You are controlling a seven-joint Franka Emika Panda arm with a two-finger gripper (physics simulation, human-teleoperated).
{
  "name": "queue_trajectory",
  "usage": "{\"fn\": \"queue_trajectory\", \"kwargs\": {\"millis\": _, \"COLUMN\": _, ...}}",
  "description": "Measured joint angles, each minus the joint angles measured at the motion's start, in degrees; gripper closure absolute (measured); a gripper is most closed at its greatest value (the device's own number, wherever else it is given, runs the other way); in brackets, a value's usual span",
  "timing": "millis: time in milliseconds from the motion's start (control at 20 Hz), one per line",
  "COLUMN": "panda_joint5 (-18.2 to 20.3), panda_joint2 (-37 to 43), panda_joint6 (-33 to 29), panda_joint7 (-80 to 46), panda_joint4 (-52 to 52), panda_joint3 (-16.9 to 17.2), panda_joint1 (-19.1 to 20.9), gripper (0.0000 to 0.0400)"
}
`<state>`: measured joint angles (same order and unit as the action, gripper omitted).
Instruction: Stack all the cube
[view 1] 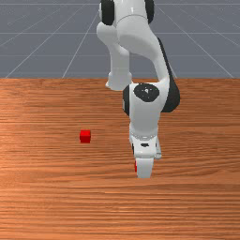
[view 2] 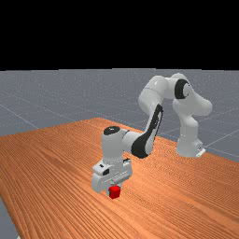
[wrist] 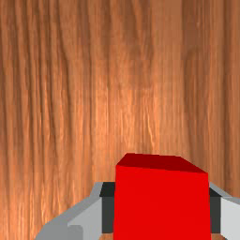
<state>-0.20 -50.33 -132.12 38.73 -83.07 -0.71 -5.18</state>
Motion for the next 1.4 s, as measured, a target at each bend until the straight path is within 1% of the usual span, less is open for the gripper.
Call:
{"fn": "queue_trajectory", "kwargs": {"millis": 50, "panda_joint5": 0.2, "panda_joint2": 0.3, "panda_joint6": -0.6, "panda_joint7": 0.2, "panda_joint4": -0.6, "panda_joint3": -0.2, "panda_joint1": 0.1, "gripper": 0.0192}}
{"fn": "queue_trajectory", "kwargs": {"millis": 100, "panda_joint5": 0.2, "panda_joint2": 0.1, "panda_joint6": 0.0, "panda_joint7": 0.2, "panda_joint4": -0.1, "panda_joint3": -0.2, "panda_joint1": 0.2, "gripper": 0.0192}}
{"fn": "queue_trajectory", "kwargs": {"millis": 150, "panda_joint5": 0.1, "panda_joint2": -3.9, "panda_joint6": -3.2, "panda_joint7": 0.2, "panda_joint4": 1.9, "panda_joint3": -0.1, "panda_joint1": 0.1, "gripper": 0.0201}}
{"fn": "queue_trajectory", "kwargs": {"millis": 300, "panda_joint5": 0.1, "panda_joint2": -1.7, "panda_joint6": -2.7, "panda_joint7": 0.2, "panda_joint4": 0.1, "panda_joint3": -0.1, "panda_joint1": 0.1, "gripper": 0.0202}}
{"fn": "queue_trajectory", "kwargs": {"millis": 350, "panda_joint5": 0.2, "panda_joint2": -1.2, "panda_joint6": -1.5, "panda_joint7": 0.2, "panda_joint4": 0.5, "panda_joint3": -0.2, "panda_joint1": 0.1, "gripper": 0.0202}}
{"fn": "queue_trajectory", "kwargs": {"millis": 400, "panda_joint5": 0.9, "panda_joint2": -1.0, "panda_joint6": -0.1, "panda_joint7": 1.0, "panda_joint4": 0.7, "panda_joint3": -0.9, "panda_joint1": 0.8, "gripper": 0.0202}}
{"fn": "queue_trajectory", "kwargs": {"millis": 500, "panda_joint5": 1.6, "panda_joint2": 0.6, "panda_joint6": -1.6, "panda_joint7": 1.7, "panda_joint4": -2.4, "panda_joint3": -1.6, "panda_joint1": 1.3, "gripper": 0.0202}}
{"fn": "queue_trajectory", "kwargs": {"millis": 600, "panda_joint5": 1.2, "panda_joint2": 1.3, "panda_joint6": -0.9, "panda_joint7": 1.2, "panda_joint4": -2.8, "panda_joint3": -1.1, "panda_joint1": 0.9, "gripper": 0.0202}}
{"fn": "queue_trajectory", "kwargs": {"millis": 650, "panda_joint5": 0.5, "panda_joint2": 2.3, "panda_joint6": -1.8, "panda_joint7": 0.5, "panda_joint4": -3.9, "panda_joint3": -0.5, "panda_joint1": 0.4, "gripper": 0.0202}}
{"fn": "queue_trajectory", "kwargs": {"millis": 750, "panda_joint5": 0.4, "panda_joint2": 4.3, "panda_joint6": -2.7, "panda_joint7": 0.4, "panda_joint4": -5.6, "panda_joint3": -0.4, "panda_joint1": 0.3, "gripper": 0.0202}}
{"fn": "queue_trajectory", "kwargs": {"millis": 950, "panda_joint5": 0.5, "panda_joint2": 5.9, "panda_joint6": -1.5, "panda_joint7": 0.6, "panda_joint4": -5.8, "panda_joint3": -0.5, "panda_joint1": 0.5, "gripper": 0.0202}}
{"fn": "queue_trajectory", "kwargs": {"millis": 1000, "panda_joint5": 0.2, "panda_joint2": 5.5, "panda_joint6": 0.6, "panda_joint7": 3.7, "panda_joint4": -4.6, "panda_joint3": -1.1, "panda_joint1": 1.4, "gripper": 0.0202}}
{"fn": "queue_trajectory", "kwargs": {"millis": 1200, "panda_joint5": 0.2, "panda_joint2": 5.8, "panda_joint6": 0.5, "panda_joint7": 9.7, "panda_joint4": -5.3, "panda_joint3": -1.0, "panda_joint1": 5.3, "gripper": 0.0202}}
{"fn": "queue_trajectory", "kwargs": {"millis": 1250, "panda_joint5": -0.6, "panda_joint2": 5.8, "panda_joint6": 0.4, "panda_joint7": 6.2, "panda_joint4": -5.3, "panda_joint3": 0.9, "panda_joint1": 4.6, "gripper": 0.0202}}
{"fn": "queue_trajectory", "kwargs": {"millis": 1300, "panda_joint5": 0.5, "panda_joint2": 5.8, "panda_joint6": 0.4, "panda_joint7": 9.6, "panda_joint4": -5.3, "panda_joint3": -0.4, "panda_joint1": 6.4, "gripper": 0.0202}}
{"fn": "queue_trajectory", "kwargs": {"millis": 1400, "panda_joint5": 0.6, "panda_joint2": 5.8, "panda_joint6": 0.5, "panda_joint7": 10.4, "panda_joint4": -5.3, "panda_joint3": -0.2, "panda_joint1": 7.3, "gripper": 0.0202}}
